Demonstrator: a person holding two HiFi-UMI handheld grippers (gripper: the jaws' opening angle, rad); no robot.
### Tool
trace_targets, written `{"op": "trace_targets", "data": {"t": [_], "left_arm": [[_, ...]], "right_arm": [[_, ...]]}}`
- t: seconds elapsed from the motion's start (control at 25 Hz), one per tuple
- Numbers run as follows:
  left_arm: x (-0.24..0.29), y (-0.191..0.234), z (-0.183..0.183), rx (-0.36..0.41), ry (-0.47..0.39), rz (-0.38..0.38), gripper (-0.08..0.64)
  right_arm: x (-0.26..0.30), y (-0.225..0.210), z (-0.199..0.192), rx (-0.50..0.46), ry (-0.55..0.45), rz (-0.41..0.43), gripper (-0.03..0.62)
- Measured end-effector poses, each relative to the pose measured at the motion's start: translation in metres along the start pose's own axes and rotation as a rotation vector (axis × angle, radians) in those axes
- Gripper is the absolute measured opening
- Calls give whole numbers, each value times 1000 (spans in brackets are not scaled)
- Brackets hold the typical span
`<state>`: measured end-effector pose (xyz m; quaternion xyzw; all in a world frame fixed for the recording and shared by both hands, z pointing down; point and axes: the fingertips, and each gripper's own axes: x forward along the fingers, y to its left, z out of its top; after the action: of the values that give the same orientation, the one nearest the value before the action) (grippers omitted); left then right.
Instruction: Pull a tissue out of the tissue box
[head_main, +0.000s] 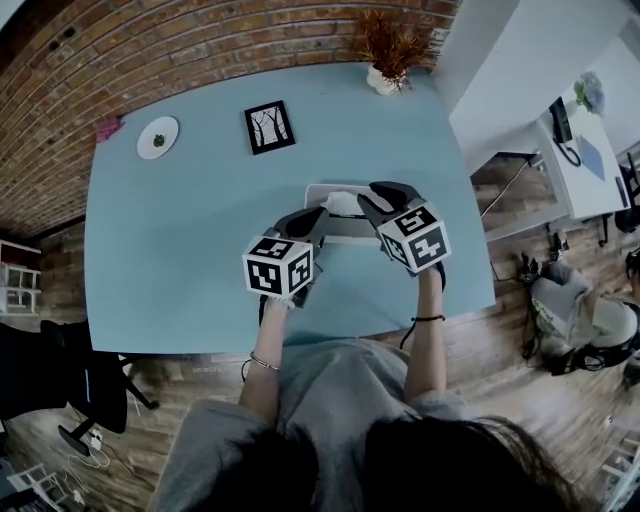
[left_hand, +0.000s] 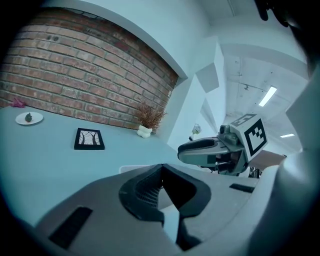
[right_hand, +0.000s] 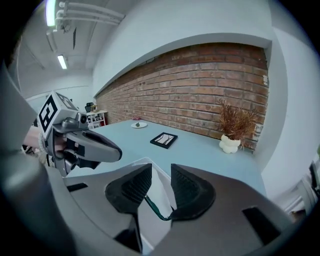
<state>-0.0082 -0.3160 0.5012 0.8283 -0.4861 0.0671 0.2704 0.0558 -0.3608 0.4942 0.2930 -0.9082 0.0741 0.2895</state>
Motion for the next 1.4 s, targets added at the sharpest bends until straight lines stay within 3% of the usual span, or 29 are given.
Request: {"op": "trace_targets", "data": {"t": [0.36, 0.92, 1.0, 1.12, 1.2, 1.4], "left_arm": [[13, 2, -7, -20, 20, 27, 3], [15, 14, -16, -54, 37, 69, 3], [16, 14, -16, -53, 39, 69, 3], [16, 14, -18, -50, 42, 71, 3], [15, 12, -18, -47, 42, 71, 3], [14, 9, -17, -43, 42, 65, 3]], "right_arm": [[17, -1, -20, 24, 55, 115, 187], [41, 7, -43, 8, 168, 185, 186], [42, 9, -45, -12, 183, 188, 167], [43, 12, -48, -77, 208, 186, 53], [42, 15, -48, -120, 216, 188, 12], [39, 20, -43, -166, 215, 204, 3]]}}
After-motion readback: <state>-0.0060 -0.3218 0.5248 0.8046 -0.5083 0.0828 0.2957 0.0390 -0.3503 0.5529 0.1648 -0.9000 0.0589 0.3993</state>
